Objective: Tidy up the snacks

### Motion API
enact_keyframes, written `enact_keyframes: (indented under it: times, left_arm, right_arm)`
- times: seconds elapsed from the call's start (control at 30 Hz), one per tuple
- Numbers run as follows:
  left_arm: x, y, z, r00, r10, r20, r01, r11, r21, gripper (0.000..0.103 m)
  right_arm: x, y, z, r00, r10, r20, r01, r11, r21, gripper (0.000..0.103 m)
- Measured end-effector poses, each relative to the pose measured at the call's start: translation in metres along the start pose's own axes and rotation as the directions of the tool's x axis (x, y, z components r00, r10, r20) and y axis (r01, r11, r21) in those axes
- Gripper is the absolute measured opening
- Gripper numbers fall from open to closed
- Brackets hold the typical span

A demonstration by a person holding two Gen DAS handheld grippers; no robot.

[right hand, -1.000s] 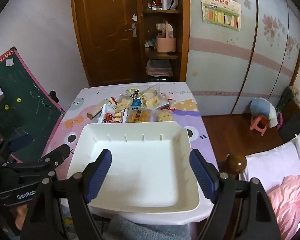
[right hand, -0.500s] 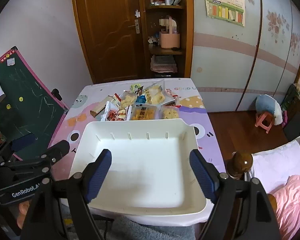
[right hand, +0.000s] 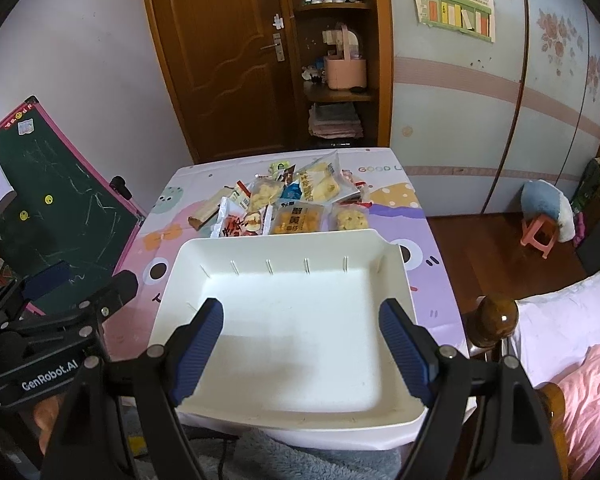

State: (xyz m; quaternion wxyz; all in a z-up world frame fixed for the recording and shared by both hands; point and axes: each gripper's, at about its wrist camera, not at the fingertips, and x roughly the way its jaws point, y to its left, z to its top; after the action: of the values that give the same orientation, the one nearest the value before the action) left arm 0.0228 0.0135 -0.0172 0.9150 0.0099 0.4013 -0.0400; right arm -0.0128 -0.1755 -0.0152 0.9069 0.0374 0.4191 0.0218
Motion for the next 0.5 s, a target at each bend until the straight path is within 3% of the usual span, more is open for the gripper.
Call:
enact_keyframes:
  times: [0.5]
  left_arm:
    - [0.0022, 0.0033, -0.0027, 1.000, 0.005, -0.007, -0.005, 1.000, 0.015, 0.098]
  right_arm:
    - [0.0047, 0.0034, -0.0050, 1.000, 0.013, -0.018, -0.013, 1.000, 0.000, 0.081]
